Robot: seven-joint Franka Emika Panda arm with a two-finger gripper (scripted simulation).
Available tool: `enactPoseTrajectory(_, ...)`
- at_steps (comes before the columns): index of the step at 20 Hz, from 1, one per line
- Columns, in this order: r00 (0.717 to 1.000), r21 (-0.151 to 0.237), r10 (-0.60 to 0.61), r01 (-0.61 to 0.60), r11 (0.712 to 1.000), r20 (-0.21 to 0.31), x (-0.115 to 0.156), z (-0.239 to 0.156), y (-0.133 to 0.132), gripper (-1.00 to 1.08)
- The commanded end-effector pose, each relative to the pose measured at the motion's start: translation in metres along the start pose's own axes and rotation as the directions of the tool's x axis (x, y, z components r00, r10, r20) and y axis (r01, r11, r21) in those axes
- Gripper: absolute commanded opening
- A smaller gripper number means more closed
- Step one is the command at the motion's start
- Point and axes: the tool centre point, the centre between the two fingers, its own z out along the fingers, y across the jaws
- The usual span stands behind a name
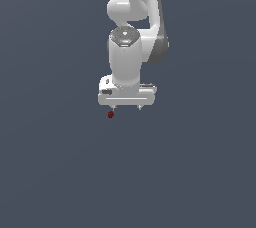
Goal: Pick up the object and move it to a goal position.
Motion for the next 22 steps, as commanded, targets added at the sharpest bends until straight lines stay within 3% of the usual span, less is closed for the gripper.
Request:
enactPoseTrajectory(1,1.0,0.0,0.0,0.0,1.0,0.0,0.0,0.0,0.0,1.0)
enactPoseTrajectory(9,1.0,-0.019,0.021,-0.021,1.0,0.01,-0.006,-0.009,0.02,1.0)
enactPoseTrajectory(22,0.999,-0.02,-0.041,0.041,0.999,0.012,-0.009,0.0,0.025,1.0)
